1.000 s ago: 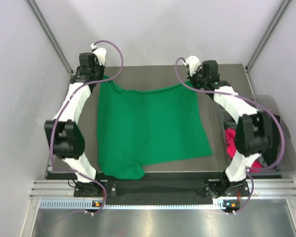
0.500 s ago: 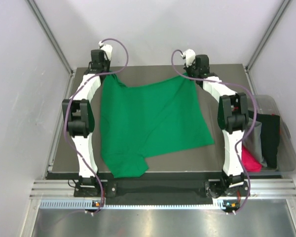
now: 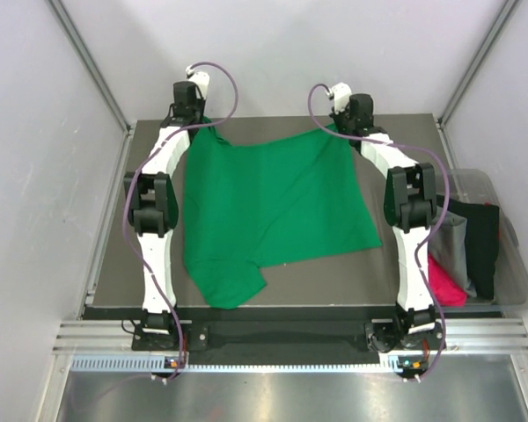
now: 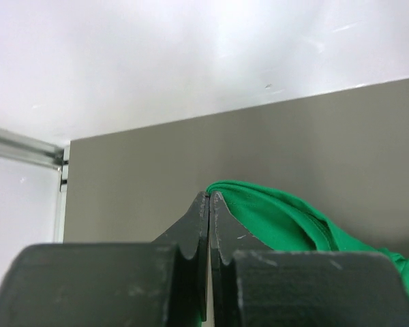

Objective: Fold and stack the t-shirts

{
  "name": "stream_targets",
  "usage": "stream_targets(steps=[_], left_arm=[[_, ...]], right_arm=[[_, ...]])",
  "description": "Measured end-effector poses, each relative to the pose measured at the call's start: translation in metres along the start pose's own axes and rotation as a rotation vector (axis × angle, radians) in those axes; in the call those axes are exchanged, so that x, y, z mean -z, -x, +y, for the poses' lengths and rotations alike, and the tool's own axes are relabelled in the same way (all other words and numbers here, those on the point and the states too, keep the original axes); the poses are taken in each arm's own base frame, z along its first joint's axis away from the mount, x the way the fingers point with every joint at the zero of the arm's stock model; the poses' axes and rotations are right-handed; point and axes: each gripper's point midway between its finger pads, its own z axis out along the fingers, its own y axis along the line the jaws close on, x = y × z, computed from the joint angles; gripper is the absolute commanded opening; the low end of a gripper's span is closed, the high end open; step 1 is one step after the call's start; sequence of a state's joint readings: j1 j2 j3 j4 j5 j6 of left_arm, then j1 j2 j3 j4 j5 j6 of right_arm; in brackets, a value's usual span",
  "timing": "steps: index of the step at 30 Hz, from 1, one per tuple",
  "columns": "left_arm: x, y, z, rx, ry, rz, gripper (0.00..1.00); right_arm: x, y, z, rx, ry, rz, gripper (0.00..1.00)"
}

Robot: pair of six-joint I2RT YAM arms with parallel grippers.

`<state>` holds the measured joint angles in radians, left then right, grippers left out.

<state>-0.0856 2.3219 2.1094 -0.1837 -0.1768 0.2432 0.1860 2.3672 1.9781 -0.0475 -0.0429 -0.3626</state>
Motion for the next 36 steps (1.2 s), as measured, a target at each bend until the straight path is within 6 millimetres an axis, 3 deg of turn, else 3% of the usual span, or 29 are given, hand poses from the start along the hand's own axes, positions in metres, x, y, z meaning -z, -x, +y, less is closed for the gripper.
stream_targets(steps=[7, 11, 14, 18, 23, 28, 36], left_arm=[[0.002, 0.010, -0.006, 0.001, -0.005, -0.022, 0.00], [0.011, -0.013, -0.011, -0.003, -0.026, 0.032, 0.00], [0.033, -0.035, -0.016, -0.015, -0.053, 0.087, 0.00], [0.079, -0.054, -0.015, -0.051, -0.075, 0.127, 0.00], [0.120, -0.037, -0.007, -0.076, -0.067, 0.066, 0.00], [0.144, -0.027, 0.000, -0.076, -0.059, 0.024, 0.00], [0.165, -0.040, 0.001, -0.078, -0.067, 0.043, 0.00]], right_arm=[[0.000, -0.002, -0.004, -0.002, -0.008, 0.003, 0.00], [0.004, -0.015, 0.000, -0.002, 0.000, 0.026, 0.00], [0.014, -0.032, 0.008, -0.004, 0.023, 0.066, 0.00], [0.038, -0.044, 0.016, 0.002, 0.048, 0.103, 0.00], [0.064, -0.031, 0.013, 0.012, 0.049, 0.082, 0.00], [0.081, -0.024, 0.013, 0.013, 0.050, 0.063, 0.00], [0.095, -0.036, 0.019, 0.011, 0.064, 0.087, 0.00]])
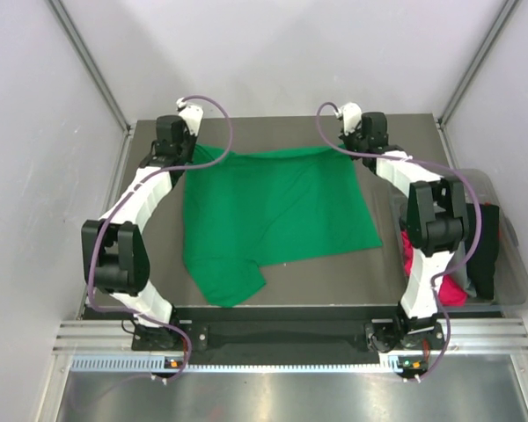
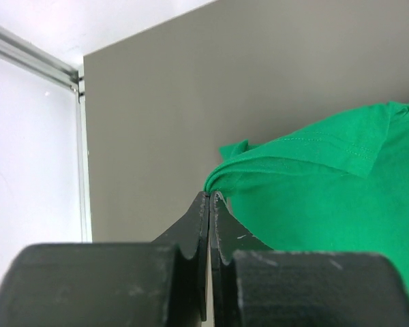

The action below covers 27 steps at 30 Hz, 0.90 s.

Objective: Fold and stack the t-shirts

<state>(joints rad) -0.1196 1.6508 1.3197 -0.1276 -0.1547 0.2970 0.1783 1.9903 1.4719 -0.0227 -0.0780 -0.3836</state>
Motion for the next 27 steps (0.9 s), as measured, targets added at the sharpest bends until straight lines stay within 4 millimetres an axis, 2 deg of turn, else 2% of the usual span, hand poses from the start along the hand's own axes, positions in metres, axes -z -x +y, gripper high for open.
stream_targets(steps=[10, 20, 27], left_arm=[[0.029, -0.005, 0.002, 0.016, -0.010, 0.016, 0.00], [0.053, -0.038, -0.007, 0.030, -0.045, 0.103, 0.00], [0.065, -0.064, -0.018, 0.044, -0.083, 0.167, 0.00]], right_arm=[[0.031, -0.003, 0.004, 0.011, 0.002, -0.004, 0.00], [0.036, -0.030, 0.014, 0.040, 0.025, 0.050, 0.00], [0.036, -0.034, 0.015, 0.047, 0.028, 0.058, 0.00]])
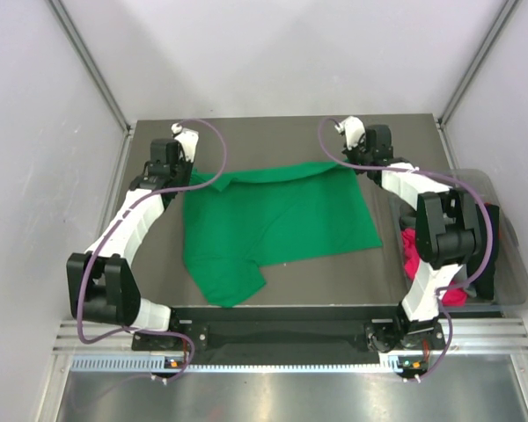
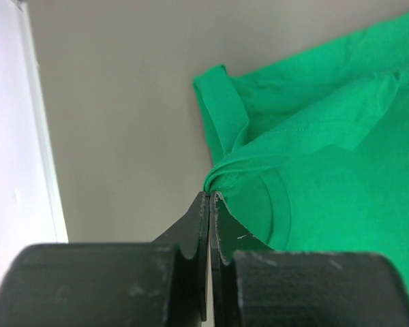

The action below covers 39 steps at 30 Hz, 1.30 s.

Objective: Fold and stack the t-shirts

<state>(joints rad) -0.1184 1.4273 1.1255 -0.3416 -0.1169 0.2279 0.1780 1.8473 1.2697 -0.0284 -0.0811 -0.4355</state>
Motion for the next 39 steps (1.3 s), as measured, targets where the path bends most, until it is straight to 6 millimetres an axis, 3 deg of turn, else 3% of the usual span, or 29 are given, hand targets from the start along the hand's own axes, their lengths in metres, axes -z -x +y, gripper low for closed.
stream_targets(steps=[5, 13, 15, 16, 18, 20, 23, 28, 32, 36, 39], left_arm=[[0.004, -0.020, -0.008, 0.006, -0.031, 0.045, 0.00], [0.009, -0.055, -0.020, 0.009, -0.065, 0.108, 0.00], [0.010, -0.062, -0.022, 0.008, -0.076, 0.125, 0.12], [0.011, -0.066, -0.023, 0.006, -0.080, 0.134, 0.18], [0.013, -0.071, -0.024, 0.007, -0.084, 0.154, 0.33], [0.018, -0.073, -0.022, 0.012, -0.080, 0.165, 0.41], [0.031, -0.070, -0.017, 0.015, -0.072, 0.167, 0.49], [0.045, -0.036, -0.008, 0.030, -0.061, 0.081, 0.49], [0.035, -0.030, -0.011, 0.047, -0.067, 0.064, 0.44], [0.003, -0.046, -0.021, 0.050, -0.092, 0.128, 0.35], [-0.018, -0.064, -0.027, 0.049, -0.106, 0.189, 0.29]], right_arm=[[-0.001, -0.005, 0.002, -0.001, 0.005, 0.006, 0.00], [0.007, -0.034, 0.018, -0.005, 0.038, 0.058, 0.00], [0.010, -0.039, 0.021, -0.003, 0.044, 0.065, 0.03], [0.012, -0.040, 0.022, 0.000, 0.044, 0.067, 0.11], [0.015, -0.043, 0.023, 0.002, 0.045, 0.072, 0.15], [0.023, -0.042, 0.022, -0.002, 0.040, 0.065, 0.27], [0.050, -0.034, 0.019, -0.011, 0.025, 0.028, 0.39], [0.090, 0.009, 0.005, -0.022, -0.012, -0.113, 0.45], [0.088, 0.015, 0.011, -0.020, 0.026, -0.127, 0.43], [0.064, 0.009, 0.041, 0.026, 0.147, -0.065, 0.40], [0.054, 0.014, 0.084, 0.136, 0.260, -0.048, 0.39]])
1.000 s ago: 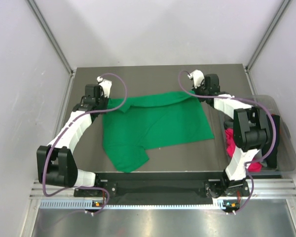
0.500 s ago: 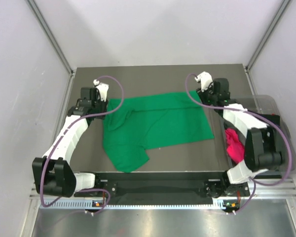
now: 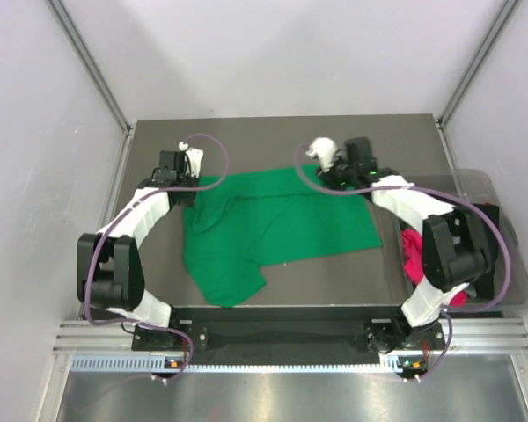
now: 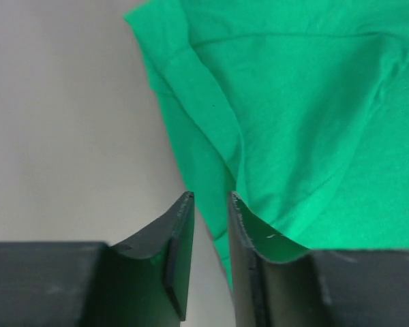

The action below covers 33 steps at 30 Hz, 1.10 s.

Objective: Fold and stack the t-shirts

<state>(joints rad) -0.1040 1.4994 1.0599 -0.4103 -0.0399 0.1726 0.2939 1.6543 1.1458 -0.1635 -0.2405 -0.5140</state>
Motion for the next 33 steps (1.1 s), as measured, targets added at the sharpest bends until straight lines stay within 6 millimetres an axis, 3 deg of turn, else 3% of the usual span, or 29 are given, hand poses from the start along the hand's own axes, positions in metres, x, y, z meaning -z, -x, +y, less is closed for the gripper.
stream_targets(steps=[4, 6, 11, 16, 20, 26, 33], left_arm=[[-0.019, -0.012, -0.002, 0.017, -0.016, 0.048, 0.27], [-0.025, -0.016, -0.003, 0.027, -0.025, 0.062, 0.26], [-0.046, -0.025, -0.005, 0.040, -0.051, 0.098, 0.26], [-0.057, -0.034, -0.012, 0.051, -0.089, 0.129, 0.32], [-0.059, -0.029, -0.015, 0.063, -0.105, 0.123, 0.35], [-0.058, -0.015, -0.015, 0.078, -0.111, 0.090, 0.34], [-0.058, -0.015, -0.019, 0.093, -0.130, 0.093, 0.29]], right_arm=[[-0.022, 0.029, 0.083, 0.184, 0.205, -0.033, 0.39], [-0.028, 0.041, 0.114, 0.242, 0.282, -0.051, 0.39], [-0.048, 0.059, 0.158, 0.318, 0.381, -0.070, 0.40], [-0.066, 0.063, 0.184, 0.348, 0.427, -0.062, 0.40], [-0.069, 0.060, 0.200, 0.362, 0.455, -0.055, 0.39], [-0.069, 0.061, 0.203, 0.366, 0.458, -0.058, 0.39], [-0.069, 0.061, 0.204, 0.359, 0.459, -0.056, 0.39]])
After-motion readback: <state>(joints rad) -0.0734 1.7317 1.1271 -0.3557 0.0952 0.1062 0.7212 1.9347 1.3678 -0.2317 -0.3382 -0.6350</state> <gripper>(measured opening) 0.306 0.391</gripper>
